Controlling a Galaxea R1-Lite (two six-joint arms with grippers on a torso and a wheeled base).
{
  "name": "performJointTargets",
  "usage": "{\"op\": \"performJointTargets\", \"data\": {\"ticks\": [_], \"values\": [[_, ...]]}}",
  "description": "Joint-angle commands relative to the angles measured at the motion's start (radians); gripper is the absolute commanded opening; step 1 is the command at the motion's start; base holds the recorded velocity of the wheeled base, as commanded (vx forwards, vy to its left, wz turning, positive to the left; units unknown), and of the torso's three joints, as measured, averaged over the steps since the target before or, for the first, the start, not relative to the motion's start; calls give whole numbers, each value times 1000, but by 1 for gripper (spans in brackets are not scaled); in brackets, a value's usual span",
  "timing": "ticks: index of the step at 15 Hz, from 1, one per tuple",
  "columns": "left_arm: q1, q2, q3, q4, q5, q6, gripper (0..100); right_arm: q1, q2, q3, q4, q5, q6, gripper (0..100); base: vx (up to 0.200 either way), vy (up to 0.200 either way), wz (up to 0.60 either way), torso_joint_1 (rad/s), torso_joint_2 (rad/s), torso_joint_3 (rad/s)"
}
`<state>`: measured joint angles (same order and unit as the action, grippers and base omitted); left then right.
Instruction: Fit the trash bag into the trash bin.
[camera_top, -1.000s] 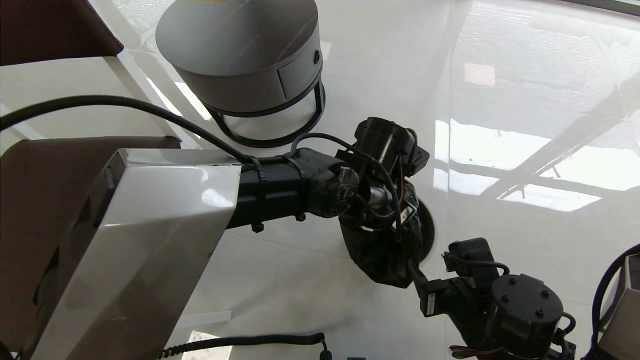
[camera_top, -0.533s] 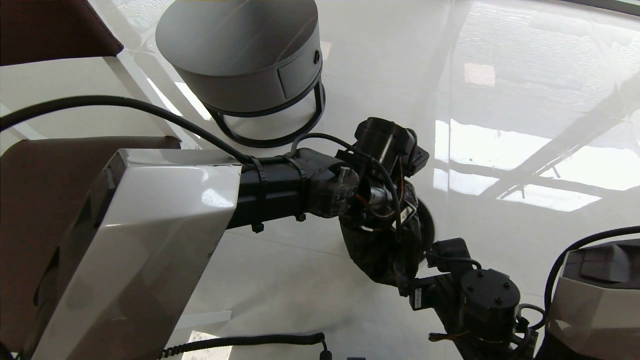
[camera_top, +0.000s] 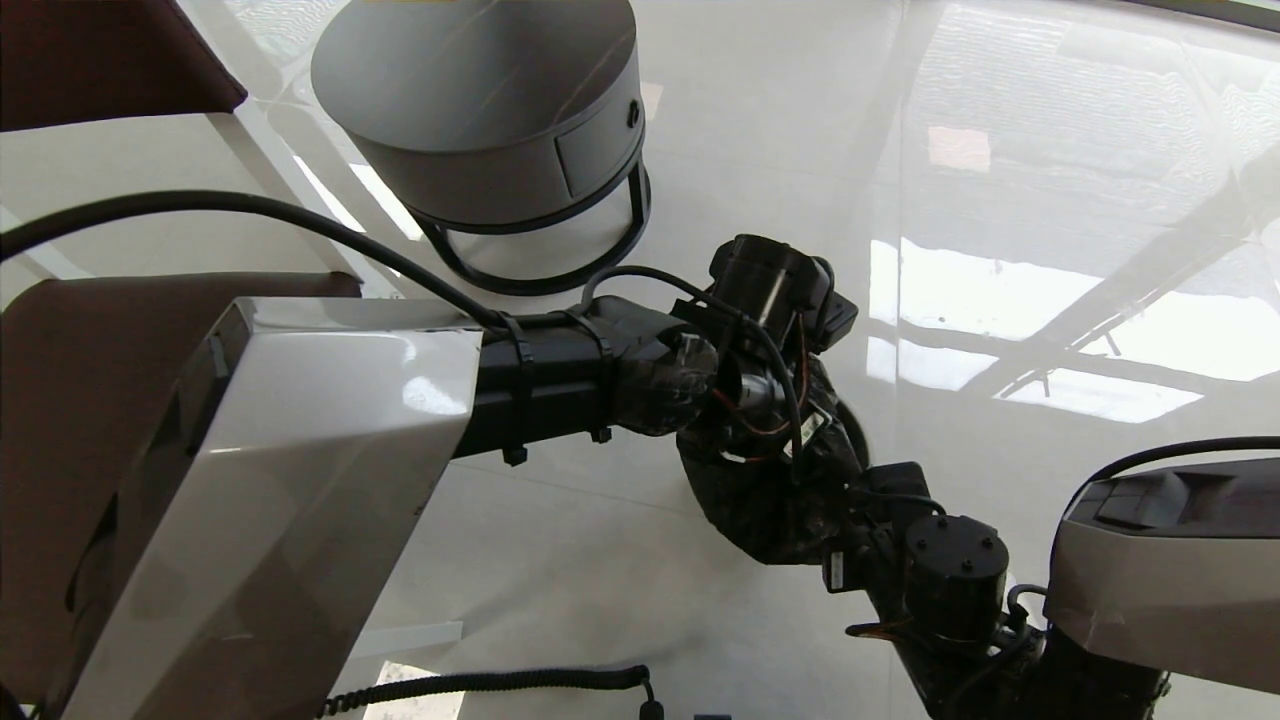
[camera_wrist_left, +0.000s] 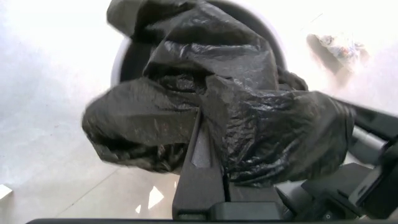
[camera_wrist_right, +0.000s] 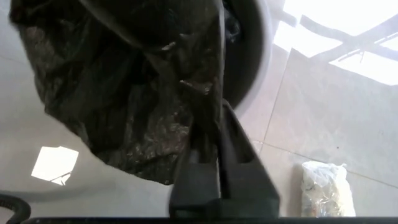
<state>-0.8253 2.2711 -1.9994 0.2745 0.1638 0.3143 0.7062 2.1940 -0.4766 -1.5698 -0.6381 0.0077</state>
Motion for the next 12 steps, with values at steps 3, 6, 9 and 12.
{"op": "performJointTargets", "data": {"ticks": [3,6,9,12], "values": [[8,-4,-1,23,22,-1,0,-25,-39,4,-1,0,-2,0,0,0,0,0,0,0],[14,-13,-1,31,37,-3,0,-24,-50,26,-1,0,2,0,0,0,0,0,0,0],[20,-13,-1,40,37,3,0,-20,-51,33,-1,0,0,0,0,0,0,0,0,0],[34,-10,-1,65,34,22,0,-16,-56,41,-1,0,0,0,0,0,0,0,0,0]]}}
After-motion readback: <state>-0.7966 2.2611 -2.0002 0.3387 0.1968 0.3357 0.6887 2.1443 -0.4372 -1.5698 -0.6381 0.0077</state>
